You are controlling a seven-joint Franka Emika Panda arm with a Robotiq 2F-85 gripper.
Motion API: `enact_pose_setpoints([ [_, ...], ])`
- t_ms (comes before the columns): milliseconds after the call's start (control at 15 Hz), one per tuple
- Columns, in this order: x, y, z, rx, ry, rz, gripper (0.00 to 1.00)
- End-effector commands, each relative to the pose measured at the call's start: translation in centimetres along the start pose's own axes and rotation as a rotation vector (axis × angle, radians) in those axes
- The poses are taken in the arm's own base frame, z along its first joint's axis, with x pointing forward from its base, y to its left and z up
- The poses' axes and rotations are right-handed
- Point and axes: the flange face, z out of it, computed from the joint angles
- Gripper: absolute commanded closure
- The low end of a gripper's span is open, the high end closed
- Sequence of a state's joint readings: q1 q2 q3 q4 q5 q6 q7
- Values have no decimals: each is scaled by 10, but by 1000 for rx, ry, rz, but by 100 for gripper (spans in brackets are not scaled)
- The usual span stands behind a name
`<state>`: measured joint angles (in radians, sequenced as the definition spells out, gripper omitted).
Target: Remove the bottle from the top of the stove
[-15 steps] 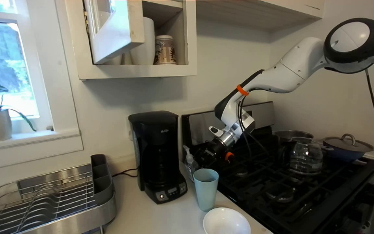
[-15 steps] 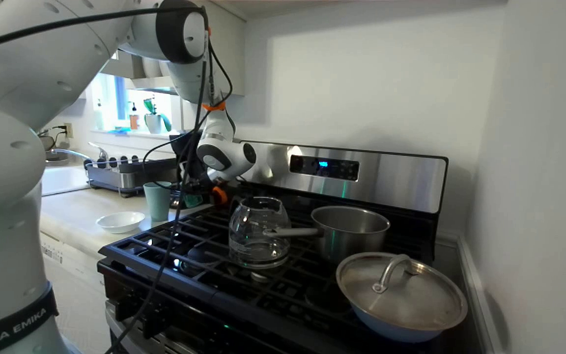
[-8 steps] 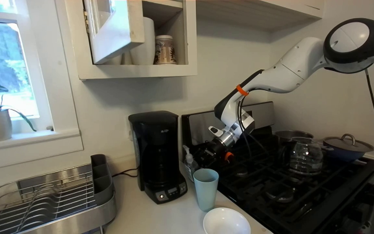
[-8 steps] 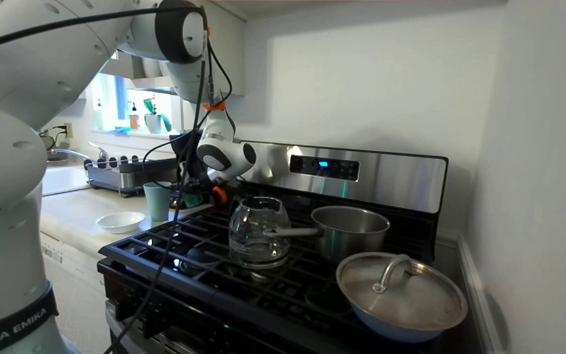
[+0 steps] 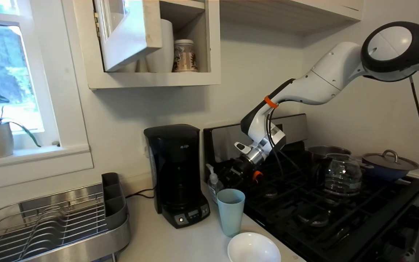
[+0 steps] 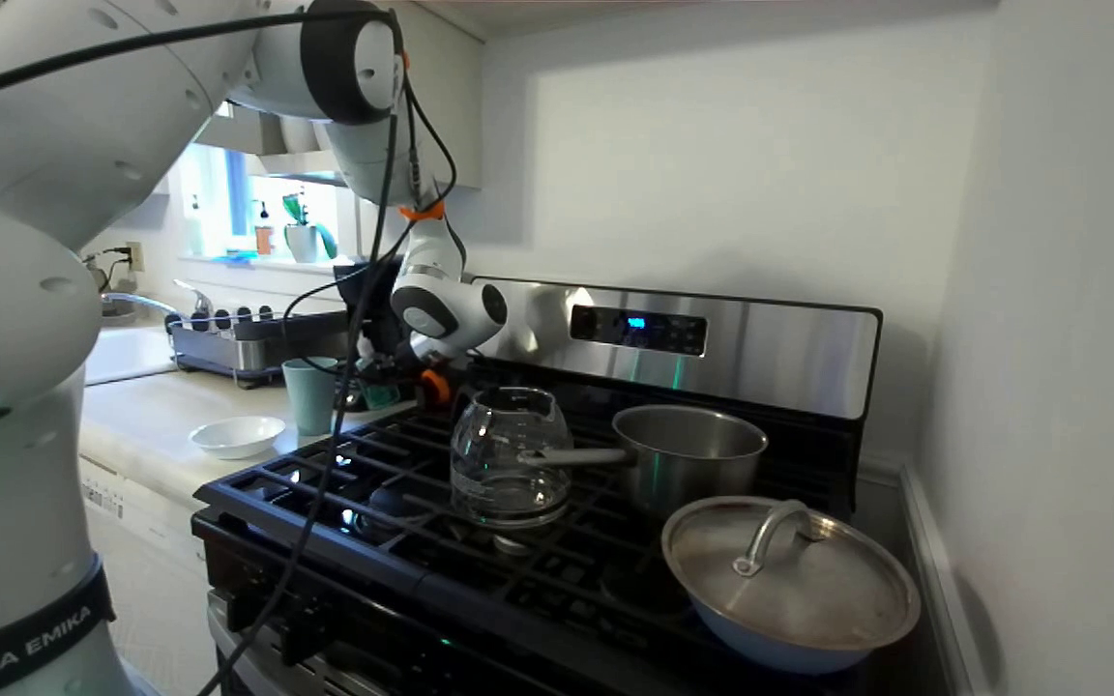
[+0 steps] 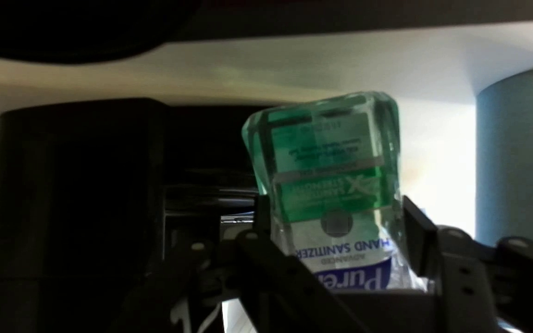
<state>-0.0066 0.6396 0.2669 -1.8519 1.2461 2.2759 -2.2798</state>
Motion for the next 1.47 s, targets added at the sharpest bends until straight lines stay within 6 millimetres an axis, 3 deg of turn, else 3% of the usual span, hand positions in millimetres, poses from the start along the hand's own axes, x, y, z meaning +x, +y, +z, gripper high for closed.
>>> enact_pose_setpoints([
  [0,-12,7,-6,6,78,-17,60],
  [400,-32,9,-7,54,143,-40,60],
  [800,-37,12,0,61,132,-52,60],
  [933,-36,12,1,60,126,-54,18],
  [1133,-37,11,2,61,118,-57,4],
  [1400,-37,11,1,61,120,-56,0],
])
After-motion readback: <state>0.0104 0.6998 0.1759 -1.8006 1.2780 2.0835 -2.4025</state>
